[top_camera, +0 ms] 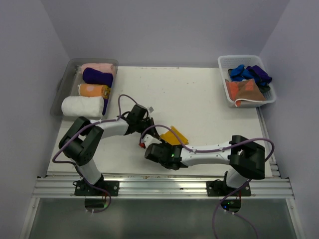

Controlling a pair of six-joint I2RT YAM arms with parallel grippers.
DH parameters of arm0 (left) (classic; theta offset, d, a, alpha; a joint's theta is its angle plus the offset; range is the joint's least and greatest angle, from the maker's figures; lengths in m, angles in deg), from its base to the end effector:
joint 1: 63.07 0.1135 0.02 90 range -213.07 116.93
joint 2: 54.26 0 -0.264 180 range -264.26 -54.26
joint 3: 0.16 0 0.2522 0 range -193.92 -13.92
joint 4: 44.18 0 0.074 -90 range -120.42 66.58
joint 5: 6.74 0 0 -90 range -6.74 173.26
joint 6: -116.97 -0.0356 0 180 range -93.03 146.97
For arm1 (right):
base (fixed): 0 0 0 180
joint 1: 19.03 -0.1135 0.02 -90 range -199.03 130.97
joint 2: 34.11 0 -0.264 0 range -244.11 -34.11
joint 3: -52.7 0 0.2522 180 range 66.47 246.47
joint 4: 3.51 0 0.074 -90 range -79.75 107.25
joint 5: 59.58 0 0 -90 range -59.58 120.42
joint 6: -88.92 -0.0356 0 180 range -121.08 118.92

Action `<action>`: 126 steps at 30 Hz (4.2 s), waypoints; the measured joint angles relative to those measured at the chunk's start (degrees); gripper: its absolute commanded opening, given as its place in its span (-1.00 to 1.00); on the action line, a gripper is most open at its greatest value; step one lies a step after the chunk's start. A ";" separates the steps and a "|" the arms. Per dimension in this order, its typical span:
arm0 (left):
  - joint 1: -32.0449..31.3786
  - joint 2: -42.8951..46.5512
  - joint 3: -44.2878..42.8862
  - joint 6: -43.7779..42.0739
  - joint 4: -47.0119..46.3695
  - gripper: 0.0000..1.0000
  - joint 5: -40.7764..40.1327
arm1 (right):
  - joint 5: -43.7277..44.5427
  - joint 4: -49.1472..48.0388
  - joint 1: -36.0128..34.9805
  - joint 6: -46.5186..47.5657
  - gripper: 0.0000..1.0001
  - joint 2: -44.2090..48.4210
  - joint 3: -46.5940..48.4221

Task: Roll the towels
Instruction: Roll the towel

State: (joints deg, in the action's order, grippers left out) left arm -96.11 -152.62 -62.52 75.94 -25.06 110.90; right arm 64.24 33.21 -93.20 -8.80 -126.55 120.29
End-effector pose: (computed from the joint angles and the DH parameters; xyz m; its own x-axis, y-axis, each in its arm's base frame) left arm 0.2616 -0.1898 0.1399 -0.9836 -0.1575 -0.0883 -0.0557 0.7300 -0.6812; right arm 0.1035 0.2923 0.1802 -0.3354 -0.7737 -0.5375 -0.6882 0.5908 -0.4211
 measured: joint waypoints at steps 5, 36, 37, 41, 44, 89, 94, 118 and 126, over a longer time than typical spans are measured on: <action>0.00 0.00 -0.04 -0.02 0.15 -1.00 -0.07 | 2.93 -0.26 -0.61 -0.31 -1.00 -1.14 -0.02; 1.14 16.35 13.29 1.57 -6.45 0.54 -4.28 | -58.53 -28.02 33.68 -20.35 -1.00 9.88 -18.75; 1.14 16.68 14.08 1.70 -7.43 0.55 -4.20 | -59.98 -29.14 34.62 -21.31 -1.00 9.57 -19.23; 1.03 16.83 14.75 2.54 -10.40 0.54 -3.82 | -65.18 -34.01 37.51 -24.76 -1.00 7.76 -21.09; 0.96 16.39 14.75 2.60 -12.66 0.51 -3.76 | -68.78 -37.57 39.69 -27.28 -1.00 6.43 -22.62; -1.90 1.53 0.90 5.49 -3.45 -1.00 -5.99 | -14.25 0.15 10.64 -15.04 0.22 18.78 -3.28; -1.90 1.53 0.33 5.46 -1.97 -1.00 -6.51 | -1.66 1.11 0.15 -9.46 0.22 10.86 0.07; -1.92 2.93 0.07 5.46 0.17 -0.69 -7.13 | 4.81 -8.74 1.81 -8.00 -0.21 -2.43 -6.45; -0.90 7.98 0.61 5.22 1.22 -0.15 -7.50 | 1.27 -14.58 5.07 -11.30 -1.00 0.68 -9.94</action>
State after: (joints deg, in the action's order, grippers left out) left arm -97.01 -144.65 -61.90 81.16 -23.83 103.40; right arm 65.51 18.63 -88.13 -20.10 -125.88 110.34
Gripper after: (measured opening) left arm 0.372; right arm 0.072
